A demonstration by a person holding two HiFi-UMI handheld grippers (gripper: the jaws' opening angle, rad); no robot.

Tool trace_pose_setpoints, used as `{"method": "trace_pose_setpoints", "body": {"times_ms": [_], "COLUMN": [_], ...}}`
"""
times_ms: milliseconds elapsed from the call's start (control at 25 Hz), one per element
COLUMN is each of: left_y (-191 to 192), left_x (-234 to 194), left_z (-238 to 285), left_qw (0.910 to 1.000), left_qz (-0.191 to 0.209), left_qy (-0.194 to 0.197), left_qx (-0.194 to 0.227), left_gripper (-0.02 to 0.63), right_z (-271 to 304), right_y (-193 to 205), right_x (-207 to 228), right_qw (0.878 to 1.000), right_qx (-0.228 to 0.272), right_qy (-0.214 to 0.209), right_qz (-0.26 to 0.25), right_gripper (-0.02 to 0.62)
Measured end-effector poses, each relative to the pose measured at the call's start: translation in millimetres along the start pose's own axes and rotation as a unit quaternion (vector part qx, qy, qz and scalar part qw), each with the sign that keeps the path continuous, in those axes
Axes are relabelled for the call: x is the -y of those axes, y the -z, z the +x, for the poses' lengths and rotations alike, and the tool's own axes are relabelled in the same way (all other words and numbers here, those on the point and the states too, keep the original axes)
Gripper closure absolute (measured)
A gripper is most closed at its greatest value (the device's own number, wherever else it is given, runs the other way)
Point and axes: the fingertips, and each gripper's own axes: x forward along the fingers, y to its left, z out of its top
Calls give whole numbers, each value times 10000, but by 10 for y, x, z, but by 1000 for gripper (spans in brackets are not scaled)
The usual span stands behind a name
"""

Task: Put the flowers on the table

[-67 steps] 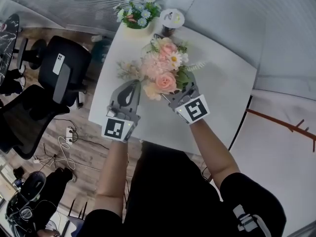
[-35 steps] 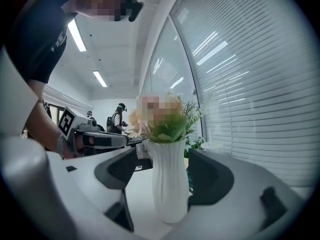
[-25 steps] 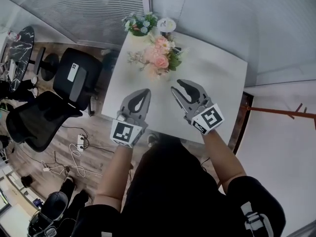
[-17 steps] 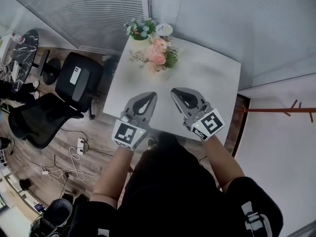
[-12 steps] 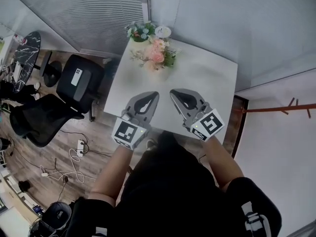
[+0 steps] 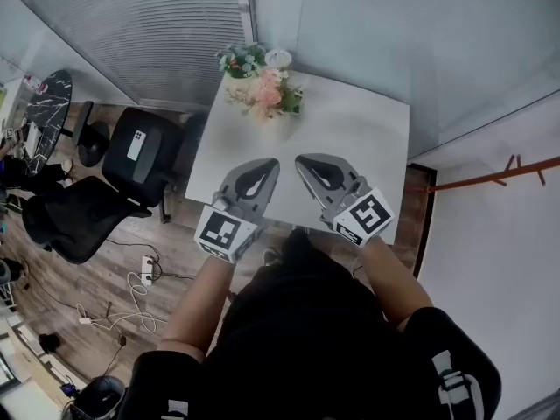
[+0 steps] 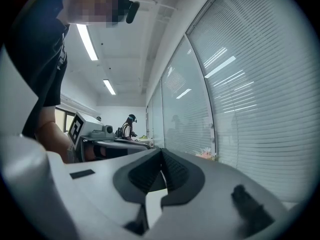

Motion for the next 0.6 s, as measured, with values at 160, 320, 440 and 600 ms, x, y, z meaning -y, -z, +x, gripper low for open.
{"method": "trace_pose_setpoints", "body": {"times_ms": [160,320,440,600], "left_y": [-10,-39,-57,-58], "left_x": [21,12,11,-12], "left_z": [-20,-44,-59,-50], "left_qw": [10000,10000,10000,10000], "left_qz": [19,41,58,72], "left_qy": [5,-14,-23,-38], "left_qx": [6,27,29,36], "left_gripper": [594,594,594,594], "right_z": [-7,15,24,45], "right_y": [-3,-15,-29,-41], "right_x": [-25,-46,-57,-42], "right_qw": [10000,10000,10000,10000], "right_qx": [16,27,36,76], "right_qy": [-5,-21,-37,-42], "right_qz": [-4,-13,-11,-35], "right_gripper": [575,575,575,575]}}
